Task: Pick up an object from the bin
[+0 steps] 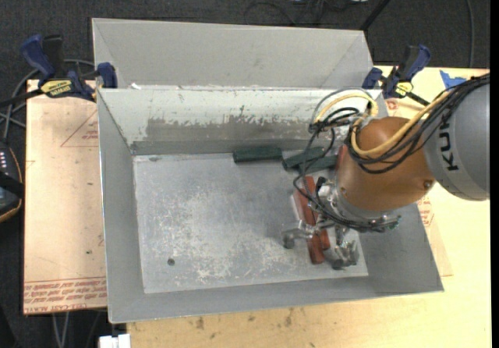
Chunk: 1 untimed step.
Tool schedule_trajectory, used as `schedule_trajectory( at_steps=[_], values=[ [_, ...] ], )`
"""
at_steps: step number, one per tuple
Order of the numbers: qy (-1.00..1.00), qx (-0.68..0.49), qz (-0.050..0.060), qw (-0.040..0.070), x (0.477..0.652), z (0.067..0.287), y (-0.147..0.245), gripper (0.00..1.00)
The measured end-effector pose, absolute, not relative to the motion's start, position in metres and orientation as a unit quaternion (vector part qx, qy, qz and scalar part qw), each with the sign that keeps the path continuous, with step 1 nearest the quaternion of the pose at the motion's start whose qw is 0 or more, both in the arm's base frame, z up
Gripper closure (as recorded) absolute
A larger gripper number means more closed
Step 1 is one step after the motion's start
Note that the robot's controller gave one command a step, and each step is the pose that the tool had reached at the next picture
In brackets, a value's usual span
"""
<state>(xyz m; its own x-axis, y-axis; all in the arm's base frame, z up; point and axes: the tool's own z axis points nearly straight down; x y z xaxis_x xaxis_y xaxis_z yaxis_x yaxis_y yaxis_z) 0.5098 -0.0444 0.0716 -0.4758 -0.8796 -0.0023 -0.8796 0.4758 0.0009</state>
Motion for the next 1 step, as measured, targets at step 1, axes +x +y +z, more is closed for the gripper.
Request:
schedule_trajectory(
  at_steps=[1],
  values=[
    [0.836, -0.548, 0.003, 0.004, 0.5668, 0.0717, -0.1196, 0.0]
  ],
)
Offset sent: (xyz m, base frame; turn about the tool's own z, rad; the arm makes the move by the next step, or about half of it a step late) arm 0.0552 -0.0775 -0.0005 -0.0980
